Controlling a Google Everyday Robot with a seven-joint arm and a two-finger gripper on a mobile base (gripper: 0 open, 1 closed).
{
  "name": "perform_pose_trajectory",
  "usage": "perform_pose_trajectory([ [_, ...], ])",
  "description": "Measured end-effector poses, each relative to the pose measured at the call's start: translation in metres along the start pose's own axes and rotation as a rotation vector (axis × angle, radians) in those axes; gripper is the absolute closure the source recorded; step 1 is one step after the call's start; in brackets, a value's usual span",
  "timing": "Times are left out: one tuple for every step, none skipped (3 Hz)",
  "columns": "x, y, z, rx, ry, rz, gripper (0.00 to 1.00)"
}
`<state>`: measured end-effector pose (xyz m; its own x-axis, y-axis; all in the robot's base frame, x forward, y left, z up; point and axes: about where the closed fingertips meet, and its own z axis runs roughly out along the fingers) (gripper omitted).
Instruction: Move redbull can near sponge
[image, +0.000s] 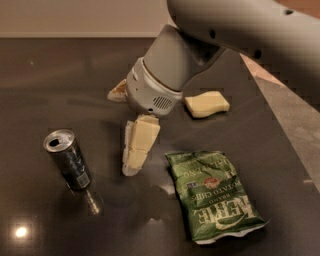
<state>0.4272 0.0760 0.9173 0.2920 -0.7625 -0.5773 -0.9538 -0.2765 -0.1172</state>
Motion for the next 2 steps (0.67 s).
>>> perform_pose_trajectory([
  [-0.02,-0.004,0.022,-0.026,-0.048,-0.026,0.0],
  [-0.033,-0.012,0.038,-0.04,-0.082,-0.033,0.0],
])
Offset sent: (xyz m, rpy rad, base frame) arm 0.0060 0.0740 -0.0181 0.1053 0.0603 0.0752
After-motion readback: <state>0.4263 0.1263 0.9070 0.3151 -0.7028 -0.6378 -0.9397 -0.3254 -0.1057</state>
